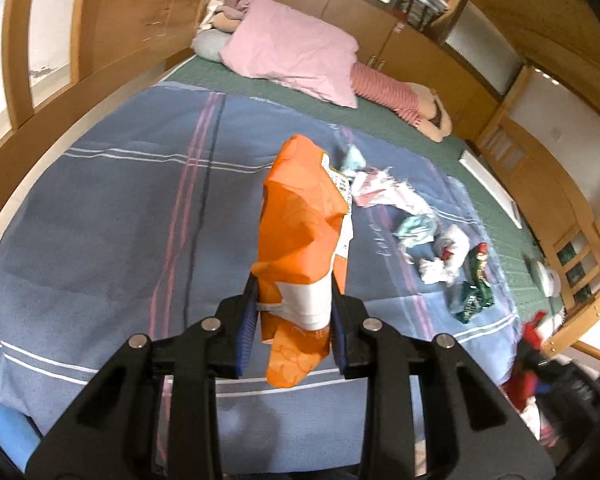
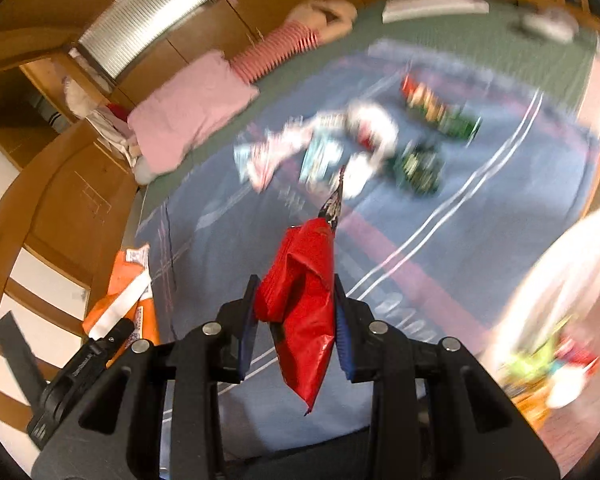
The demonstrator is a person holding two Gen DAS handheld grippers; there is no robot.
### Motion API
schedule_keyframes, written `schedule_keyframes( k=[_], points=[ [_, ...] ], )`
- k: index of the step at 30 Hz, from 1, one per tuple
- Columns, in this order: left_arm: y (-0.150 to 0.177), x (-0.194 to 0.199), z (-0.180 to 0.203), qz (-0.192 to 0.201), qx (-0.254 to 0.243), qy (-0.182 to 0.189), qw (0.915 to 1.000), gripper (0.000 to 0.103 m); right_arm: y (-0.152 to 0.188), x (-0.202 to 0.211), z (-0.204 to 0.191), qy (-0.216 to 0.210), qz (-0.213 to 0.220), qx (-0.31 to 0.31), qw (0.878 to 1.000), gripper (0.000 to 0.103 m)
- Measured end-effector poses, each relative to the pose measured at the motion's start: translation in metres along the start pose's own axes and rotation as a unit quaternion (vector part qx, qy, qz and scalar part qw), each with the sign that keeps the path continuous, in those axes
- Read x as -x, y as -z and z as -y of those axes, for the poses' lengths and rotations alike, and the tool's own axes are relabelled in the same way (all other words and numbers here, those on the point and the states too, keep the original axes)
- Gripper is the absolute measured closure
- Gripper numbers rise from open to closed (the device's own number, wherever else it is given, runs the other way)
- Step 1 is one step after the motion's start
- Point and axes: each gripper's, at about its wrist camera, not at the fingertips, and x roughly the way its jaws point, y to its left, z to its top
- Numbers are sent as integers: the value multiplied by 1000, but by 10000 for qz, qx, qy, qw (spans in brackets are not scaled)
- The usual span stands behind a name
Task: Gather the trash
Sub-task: 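Carry the orange bag and red packet over the white basket and open both tools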
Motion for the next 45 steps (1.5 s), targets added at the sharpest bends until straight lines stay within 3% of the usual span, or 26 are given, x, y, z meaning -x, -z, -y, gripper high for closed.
schedule_keyframes(
  k=[3,9,12,14,15,17,18,22,24,26,30,32,33,34,35,37,40,42,44,45],
  points=[
    [3,3,16,45,-186,416,9989,71,-11,35,17,343,234,303,9987,69],
    [9,5,34,-98,-358,1315,9906,71,-8,65,73,930,-483,465,9934,69],
    [16,1,51,-104,-614,1276,9899,71,5,77,100,1496,-545,437,9863,69],
    [22,-6,61,-275,-644,1420,9874,71,16,75,119,1738,-831,357,9806,69],
    [24,-8,64,-343,-641,1508,9859,71,21,71,124,1805,-967,347,9782,66],
    [31,-11,76,-495,-739,1712,9812,71,31,63,140,1875,-1372,259,9723,47],
    [33,-11,83,-522,-818,1744,9799,71,32,64,145,1885,-1367,167,9724,39],
    [54,-4,116,-634,-1319,2016,9685,71,22,93,166,2078,-526,-444,9757,31],
    [67,3,135,-736,-1557,2322,9573,71,12,115,176,2089,28,-750,9751,28],
    [84,10,155,-926,-1793,2747,9401,71,3,135,182,2079,439,-969,9723,27],
    [133,21,205,-1534,-2344,3723,8848,70,-8,156,192,2003,805,-1171,9694,26],
    [156,22,224,-1841,-2554,4059,8580,61,-12,160,194,2011,862,-1150,9690,26],
    [173,21,236,-2145,-2747,4215,8372,33,-13,162,194,2023,882,-1134,9687,26],
    [180,20,241,-2268,-2861,4201,8308,5,-13,162,195,2016,891,-1136,9688,26],
    [187,20,244,-2295,-2980,4123,8298,4,-13,162,196,2006,891,-1160,9687,26],
    [189,19,244,-2162,-3157,3876,8386,4,-22,159,199,1987,876,-1197,9688,26],
    [162,14,224,-1973,-2767,3770,8616,4,-31,155,196,1936,819,-1185,9704,25],
    [138,14,204,-1748,-2394,3589,8851,4,-39,141,188,1876,603,-1044,9748,19],
    [104,9,181,-1370,-1989,3064,9208,4,-49,121,178,1736,359,-818,9808,19],
    [88,7,163,-1108,-1765,2598,9429,4,-57,102,168,1663,223,-600,9840,19]
  ],
)
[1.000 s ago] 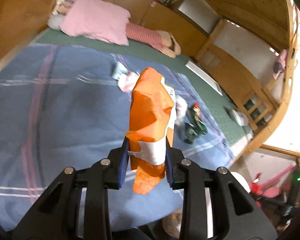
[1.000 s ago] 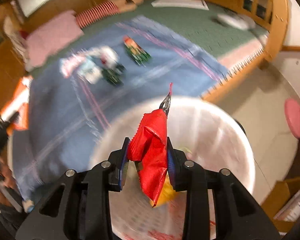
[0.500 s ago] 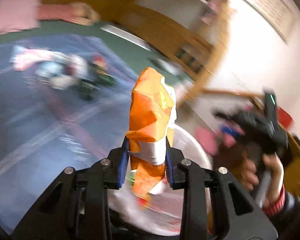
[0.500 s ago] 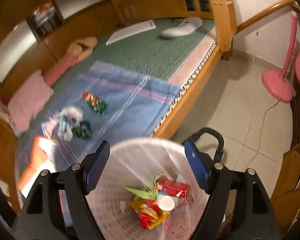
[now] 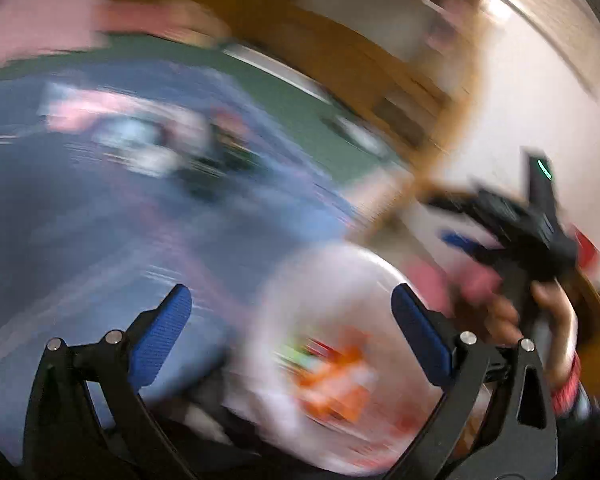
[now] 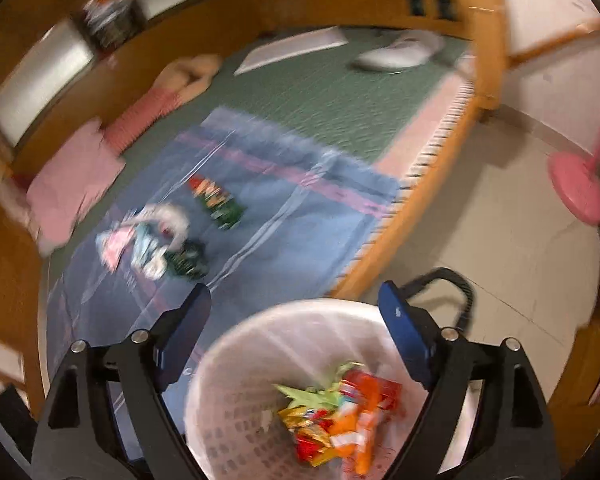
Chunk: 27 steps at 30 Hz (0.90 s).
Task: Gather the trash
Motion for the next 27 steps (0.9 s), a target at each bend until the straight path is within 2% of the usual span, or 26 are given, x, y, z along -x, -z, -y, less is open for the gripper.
schedule_keyframes(
  k=[1,2,3,5,8,11,14,16,17,19,20,22,25,27],
  points=[
    [-7,10,-21,233,242,-556,9979,4,-5,-15,-16,-61,-73,222,9997,19],
    [-11,17,-35,366,428,-931,9941,4,-10,-32,-32,-142,-167,413,9989,19],
    [-15,26,-60,493,774,-1510,9843,4,-13,-45,-41,-181,-250,520,9982,19],
    [-18,35,-94,457,1321,-2080,9681,4,-23,-81,-64,-250,-509,610,9965,19],
    [-15,49,-131,448,2019,-2136,9548,4,-50,-142,-99,-84,-607,656,9960,19],
    [-9,52,-157,383,2559,-1979,9454,4,-76,-205,-141,558,-415,1413,9875,19],
    [1,52,-171,206,2689,-1990,9422,4,-87,-280,-170,1172,-819,2236,9641,19],
    [4,53,-176,84,2731,-2046,9400,4,-88,-307,-173,1401,-917,2411,9559,19],
    [5,54,-180,47,2766,-2099,9378,4,-89,-317,-171,1445,-916,2399,9556,19],
    [9,56,-185,36,2797,-2180,9350,4,-89,-329,-164,1281,-1063,2151,9623,22],
    [8,56,-186,36,2808,-2242,9332,4,-87,-333,-158,1029,-1191,1917,9687,34],
    [5,54,-186,51,2833,-2321,9305,4,-86,-332,-154,733,-1192,1667,9760,44],
    [4,48,-186,-11,2837,-2254,9321,4,-83,-324,-156,491,-1267,1700,9760,67],
    [5,44,-184,-102,2764,-2251,9343,4,-75,-316,-153,256,-1477,1464,9778,70]
  ],
)
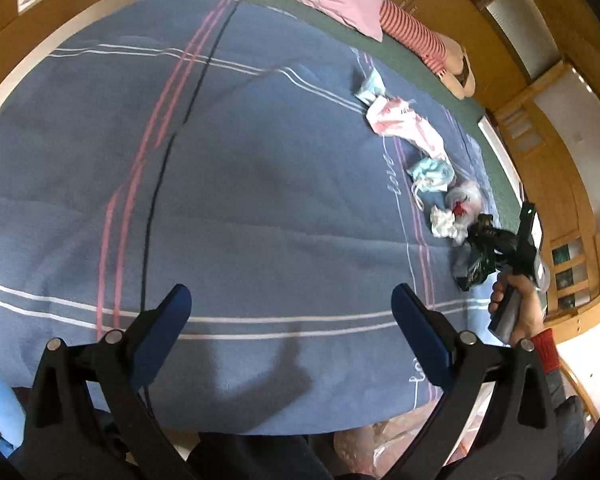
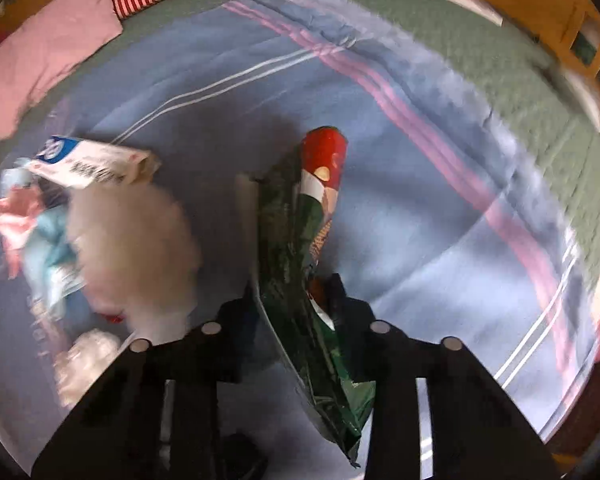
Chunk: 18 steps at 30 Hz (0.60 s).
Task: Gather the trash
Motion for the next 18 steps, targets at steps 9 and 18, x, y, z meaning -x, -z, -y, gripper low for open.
schedule_keyframes(
  k=[9,18],
  points=[
    [0,5,-14,-20,240,-72,9997,4,98,26,-120,-1892,-1085,770,9729,75],
    [-11,15,-71,-31,1242,-157,9921,3,134,83,-242,-2792,-1112,2491,9206,38]
  ],
)
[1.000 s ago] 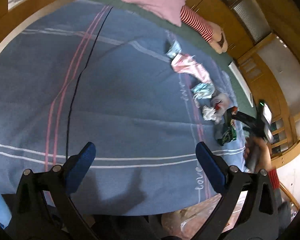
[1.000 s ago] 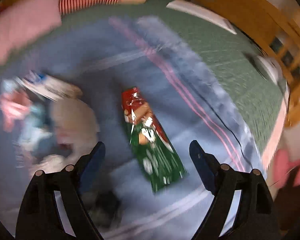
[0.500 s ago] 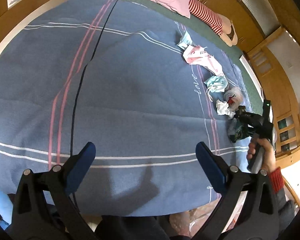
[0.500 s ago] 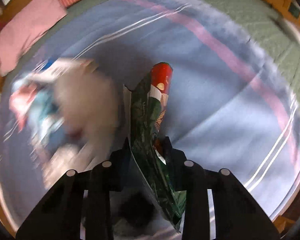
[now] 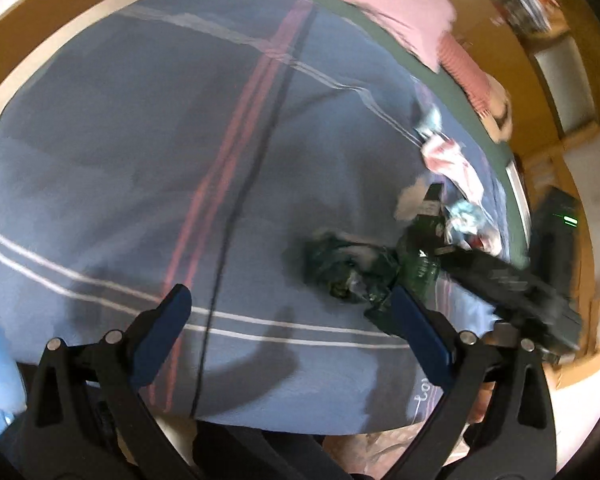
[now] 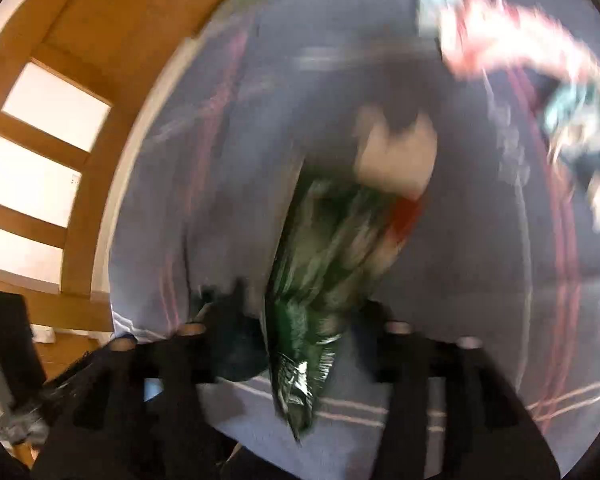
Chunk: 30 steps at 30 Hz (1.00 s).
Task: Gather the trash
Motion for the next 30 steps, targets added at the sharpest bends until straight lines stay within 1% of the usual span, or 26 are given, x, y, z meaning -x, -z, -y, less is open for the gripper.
schedule_keyframes(
  k=[1,2,4,5,6,7,8,9,10,11,12,14,15,16,17,18,19,20,21,22,23,24,26,27,29,30],
  points=[
    [-2,-1,-5,-47,123,9,9999,3,-8,15,4,116,286,-8,9995,33],
    [-3,-2,-8,-87,197,36,9998,4,-17,31,14,303,608,-64,9977,32],
    [-4,-4,-10,-123,235,56,9996,4,-32,57,41,884,1146,-309,9890,30],
    [-5,-6,-9,-134,237,50,9996,4,-39,71,60,1541,1477,-556,9754,26],
    [-5,-8,-7,-143,236,46,9996,4,-44,80,78,2146,1697,-848,9581,24],
    [-5,-10,-6,-147,238,44,9996,3,-48,86,94,2561,1805,-1064,9437,22],
    [-6,-12,-6,-152,248,46,9996,3,-50,90,110,2909,1851,-1270,9300,22],
    [-6,-13,-5,-152,261,51,9995,3,-54,92,143,3315,1763,-1661,9118,22],
    [-8,-15,-6,-144,303,57,9994,3,-55,93,165,3371,1652,-1832,9086,22],
    [-9,-16,-7,-131,354,56,9993,3,-53,90,188,3352,1511,-2085,9063,22],
    [-9,-17,-9,-105,440,56,9990,3,-51,90,200,3304,1453,-2202,9062,22],
    [-12,-18,-13,-68,625,76,9980,3,-43,85,221,3109,1320,-2422,9096,23],
    [-13,-18,-15,-49,699,89,9975,3,-38,81,228,2896,1273,-2440,9167,32],
    [-13,-19,-16,-31,752,98,9971,3,-35,77,226,2801,1220,-2401,9214,53],
    [-11,-17,-15,-13,798,99,9968,3,-30,74,227,2724,1162,-2336,9262,68],
    [-12,-18,-16,0,845,106,9964,4,-29,73,224,2724,1123,-2233,9291,70],
    [-14,-17,-16,-24,863,114,9962,4,-26,76,220,2709,1113,-2131,9321,74],
    [-18,-16,-16,-87,822,125,9965,4,-23,77,211,2636,1082,-2086,9356,76],
    [-22,-14,-15,-107,782,127,9968,4,-17,83,203,2383,1016,-2066,9435,76],
    [-28,-8,-14,-53,695,135,9975,4,-10,86,200,2230,996,-2065,9475,76],
    [-32,-1,-12,63,600,127,9981,4,0,94,192,1995,981,-2051,9531,76],
    [-40,9,-5,347,359,43,9987,4,5,98,185,1887,977,-2033,9558,76],
    [-47,13,10,682,-120,-72,9976,4,28,117,158,1484,1009,-1904,9652,76],
    [-48,10,16,702,-298,-83,9970,4,34,122,150,1394,1029,-1850,9673,76],
    [-45,-9,32,407,-704,-18,9967,4,58,140,126,1156,1185,-1665,9720,76],
    [-40,-23,41,133,-888,75,9959,4,69,147,116,1042,1280,-1610,9730,76]
  ],
)
